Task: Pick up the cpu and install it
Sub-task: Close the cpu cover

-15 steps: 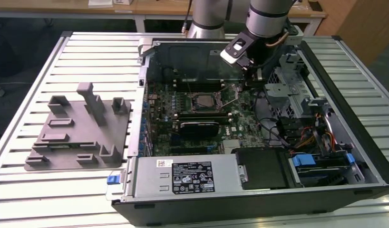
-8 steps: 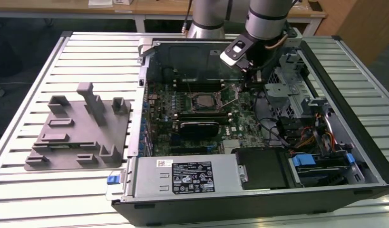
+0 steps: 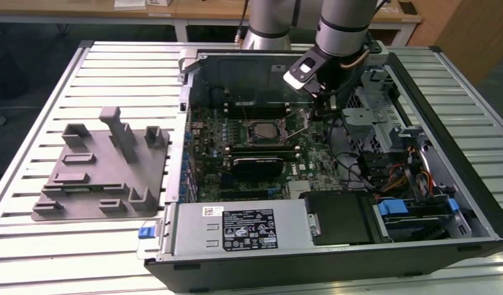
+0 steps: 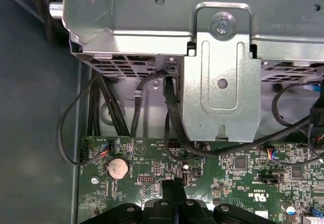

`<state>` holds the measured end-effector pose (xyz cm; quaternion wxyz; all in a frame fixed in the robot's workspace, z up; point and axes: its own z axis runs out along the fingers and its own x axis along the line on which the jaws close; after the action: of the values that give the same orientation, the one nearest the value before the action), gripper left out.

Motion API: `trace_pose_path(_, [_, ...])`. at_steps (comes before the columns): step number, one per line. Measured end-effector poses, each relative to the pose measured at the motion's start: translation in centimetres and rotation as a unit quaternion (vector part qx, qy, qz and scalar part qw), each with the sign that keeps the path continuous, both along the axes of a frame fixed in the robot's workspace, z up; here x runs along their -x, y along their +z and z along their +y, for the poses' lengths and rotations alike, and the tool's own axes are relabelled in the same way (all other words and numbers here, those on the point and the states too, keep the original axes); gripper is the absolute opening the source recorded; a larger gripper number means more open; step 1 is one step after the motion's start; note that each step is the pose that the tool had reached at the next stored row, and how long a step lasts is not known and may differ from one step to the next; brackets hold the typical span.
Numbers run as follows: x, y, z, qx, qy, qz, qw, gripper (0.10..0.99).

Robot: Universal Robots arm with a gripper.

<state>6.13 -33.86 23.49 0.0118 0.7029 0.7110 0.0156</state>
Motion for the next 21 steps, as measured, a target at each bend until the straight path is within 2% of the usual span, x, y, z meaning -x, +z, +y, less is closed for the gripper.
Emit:
trace_pose_path(13, [0.36, -0.16, 0.12, -0.0001, 0.0, 0.0, 1.0, 0.106])
trace_pose_path(21, [1.15, -0.16, 0.12, -0.0001, 0.0, 0.0, 1.0, 0.106])
